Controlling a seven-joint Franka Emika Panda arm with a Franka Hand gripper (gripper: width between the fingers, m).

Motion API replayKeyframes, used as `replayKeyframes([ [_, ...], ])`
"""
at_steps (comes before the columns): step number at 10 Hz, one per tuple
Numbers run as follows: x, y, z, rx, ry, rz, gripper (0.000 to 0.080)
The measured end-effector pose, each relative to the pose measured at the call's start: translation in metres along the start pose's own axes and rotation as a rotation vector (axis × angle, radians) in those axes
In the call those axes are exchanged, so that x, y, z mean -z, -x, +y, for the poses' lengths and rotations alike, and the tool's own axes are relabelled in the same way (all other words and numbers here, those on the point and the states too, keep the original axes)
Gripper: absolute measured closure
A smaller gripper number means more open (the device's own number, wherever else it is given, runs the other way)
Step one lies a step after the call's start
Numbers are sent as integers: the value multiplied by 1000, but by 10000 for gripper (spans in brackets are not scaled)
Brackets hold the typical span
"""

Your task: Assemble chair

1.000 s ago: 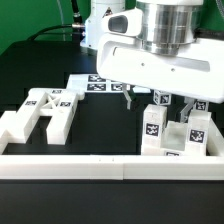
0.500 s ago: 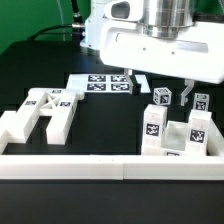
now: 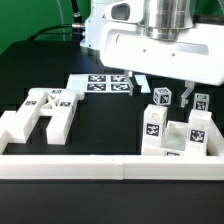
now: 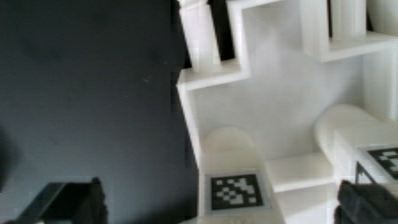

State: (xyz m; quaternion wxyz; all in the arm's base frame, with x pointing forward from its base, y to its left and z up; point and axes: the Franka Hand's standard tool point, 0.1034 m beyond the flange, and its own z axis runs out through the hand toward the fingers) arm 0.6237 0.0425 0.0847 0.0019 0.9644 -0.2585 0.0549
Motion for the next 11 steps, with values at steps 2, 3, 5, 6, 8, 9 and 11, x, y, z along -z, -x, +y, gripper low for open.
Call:
replayKeyframes([
  [2, -14, 19, 1, 17, 1, 5, 150],
  [3, -17, 20, 2, 18, -5, 18, 150],
  [5, -33, 29, 2, 30, -2, 26, 150],
  [6, -39, 30, 2, 35, -2, 34, 150],
  [8, -50, 36, 2, 43, 6, 29, 150],
  [9, -52, 37, 2, 46, 7, 30, 150],
  [11, -53, 35, 4, 53, 9, 31, 150],
])
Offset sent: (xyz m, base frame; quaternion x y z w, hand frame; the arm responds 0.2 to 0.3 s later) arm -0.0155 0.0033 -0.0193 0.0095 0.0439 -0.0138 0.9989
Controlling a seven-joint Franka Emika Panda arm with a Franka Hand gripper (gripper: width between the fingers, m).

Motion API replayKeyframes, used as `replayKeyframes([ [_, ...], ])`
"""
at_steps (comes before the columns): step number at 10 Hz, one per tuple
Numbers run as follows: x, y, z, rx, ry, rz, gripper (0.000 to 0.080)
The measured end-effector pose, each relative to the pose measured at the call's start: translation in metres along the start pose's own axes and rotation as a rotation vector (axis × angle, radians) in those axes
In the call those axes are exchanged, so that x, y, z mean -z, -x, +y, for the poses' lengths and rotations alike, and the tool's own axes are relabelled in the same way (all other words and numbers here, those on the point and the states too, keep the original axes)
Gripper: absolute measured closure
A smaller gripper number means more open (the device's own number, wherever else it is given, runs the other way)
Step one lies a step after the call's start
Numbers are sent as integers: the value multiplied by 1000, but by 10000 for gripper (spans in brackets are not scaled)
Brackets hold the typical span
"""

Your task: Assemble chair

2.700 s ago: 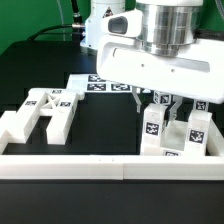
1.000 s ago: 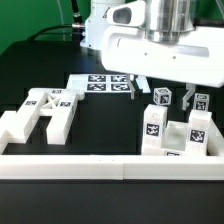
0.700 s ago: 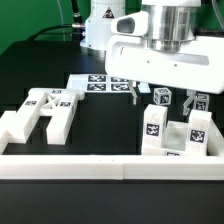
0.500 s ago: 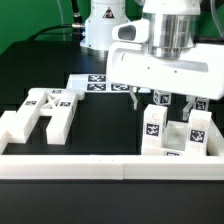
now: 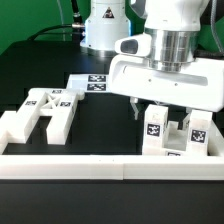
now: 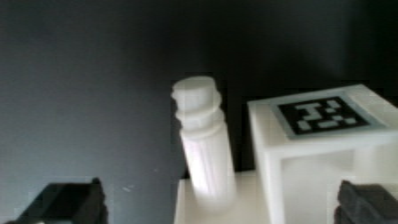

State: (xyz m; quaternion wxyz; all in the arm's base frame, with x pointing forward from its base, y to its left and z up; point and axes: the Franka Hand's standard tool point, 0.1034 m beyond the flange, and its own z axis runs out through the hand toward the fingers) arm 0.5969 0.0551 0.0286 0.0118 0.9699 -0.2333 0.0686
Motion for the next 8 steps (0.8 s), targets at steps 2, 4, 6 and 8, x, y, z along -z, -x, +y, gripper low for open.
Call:
replayKeyframes([
  [2, 0, -2, 2, 19, 1, 2, 150],
  [4, -3, -2, 4, 28, 3, 4, 150],
  [6, -16, 2, 10, 43, 13, 1, 150],
  [8, -19, 3, 11, 45, 18, -4, 150],
])
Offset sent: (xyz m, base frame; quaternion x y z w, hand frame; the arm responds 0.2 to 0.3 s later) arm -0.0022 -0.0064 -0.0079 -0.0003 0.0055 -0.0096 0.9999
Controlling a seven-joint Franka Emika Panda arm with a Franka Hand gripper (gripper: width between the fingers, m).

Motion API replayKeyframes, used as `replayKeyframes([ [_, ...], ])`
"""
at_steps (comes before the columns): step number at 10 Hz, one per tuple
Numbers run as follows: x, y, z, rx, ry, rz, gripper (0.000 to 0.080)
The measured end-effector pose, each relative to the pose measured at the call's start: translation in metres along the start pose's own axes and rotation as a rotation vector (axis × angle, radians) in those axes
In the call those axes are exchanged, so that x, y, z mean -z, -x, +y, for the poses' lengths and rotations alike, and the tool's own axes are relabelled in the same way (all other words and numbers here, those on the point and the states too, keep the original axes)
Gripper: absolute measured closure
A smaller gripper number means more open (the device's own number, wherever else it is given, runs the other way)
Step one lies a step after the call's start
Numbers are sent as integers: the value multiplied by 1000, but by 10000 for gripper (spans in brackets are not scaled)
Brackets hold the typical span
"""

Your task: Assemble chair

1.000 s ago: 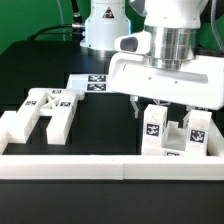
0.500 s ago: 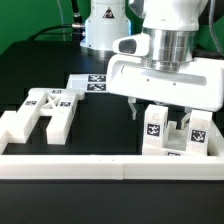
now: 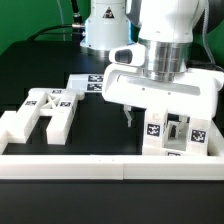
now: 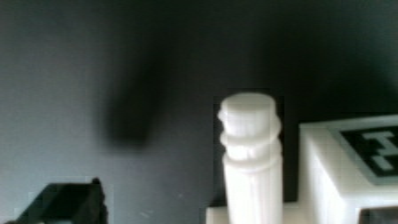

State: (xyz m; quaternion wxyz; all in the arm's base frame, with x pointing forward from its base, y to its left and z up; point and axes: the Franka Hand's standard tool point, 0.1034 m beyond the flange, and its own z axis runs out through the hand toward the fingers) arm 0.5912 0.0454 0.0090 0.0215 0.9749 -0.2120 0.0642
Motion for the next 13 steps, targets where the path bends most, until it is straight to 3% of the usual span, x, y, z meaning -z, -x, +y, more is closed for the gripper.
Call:
replayKeyframes([
  [3, -3, 1, 3, 11, 5, -4, 150],
  [5, -3, 1, 3, 14, 5, -4, 422],
  [6, -3, 1, 3, 15, 5, -5, 422],
  [7, -3, 1, 2, 15, 3, -3, 551],
  [11, 3, -2, 3, 38, 0, 0, 550],
  [13, 21, -8, 3, 73, -7, -8, 550],
])
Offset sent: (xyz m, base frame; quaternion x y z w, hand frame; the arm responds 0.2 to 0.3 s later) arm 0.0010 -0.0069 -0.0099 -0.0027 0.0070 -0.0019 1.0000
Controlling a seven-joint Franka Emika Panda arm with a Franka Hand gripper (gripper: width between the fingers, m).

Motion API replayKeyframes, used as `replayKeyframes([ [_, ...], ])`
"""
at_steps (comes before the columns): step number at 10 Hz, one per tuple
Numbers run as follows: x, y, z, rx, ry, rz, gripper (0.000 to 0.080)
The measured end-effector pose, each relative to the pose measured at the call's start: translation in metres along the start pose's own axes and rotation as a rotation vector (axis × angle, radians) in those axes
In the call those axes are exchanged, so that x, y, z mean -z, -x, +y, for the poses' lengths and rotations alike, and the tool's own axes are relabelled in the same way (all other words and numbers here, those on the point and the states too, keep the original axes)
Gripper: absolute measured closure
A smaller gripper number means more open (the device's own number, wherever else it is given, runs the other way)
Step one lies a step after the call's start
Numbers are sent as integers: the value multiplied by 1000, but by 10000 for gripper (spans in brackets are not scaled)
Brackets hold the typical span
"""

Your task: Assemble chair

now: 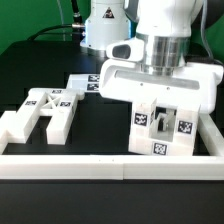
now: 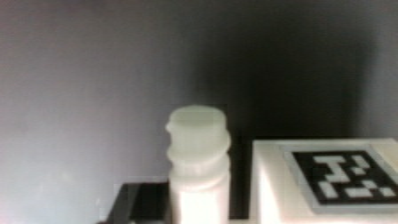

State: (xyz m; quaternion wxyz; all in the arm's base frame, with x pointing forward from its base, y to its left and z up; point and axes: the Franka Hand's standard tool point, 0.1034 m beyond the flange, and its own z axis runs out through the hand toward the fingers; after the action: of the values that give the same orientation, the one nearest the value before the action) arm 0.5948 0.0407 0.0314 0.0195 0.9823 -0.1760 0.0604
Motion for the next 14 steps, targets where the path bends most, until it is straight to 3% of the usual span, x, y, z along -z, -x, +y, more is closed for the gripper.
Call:
replayKeyframes([
  [4, 47, -14, 7, 24, -16, -42, 548],
  [6, 39, -9, 8, 31, -7, -61, 548],
  [9, 40, -5, 22, 37, 47, -295, 548],
  [12, 48, 3, 38, 65, 77, -505, 548],
  [14, 44, -2, 40, 54, 95, -594, 548],
])
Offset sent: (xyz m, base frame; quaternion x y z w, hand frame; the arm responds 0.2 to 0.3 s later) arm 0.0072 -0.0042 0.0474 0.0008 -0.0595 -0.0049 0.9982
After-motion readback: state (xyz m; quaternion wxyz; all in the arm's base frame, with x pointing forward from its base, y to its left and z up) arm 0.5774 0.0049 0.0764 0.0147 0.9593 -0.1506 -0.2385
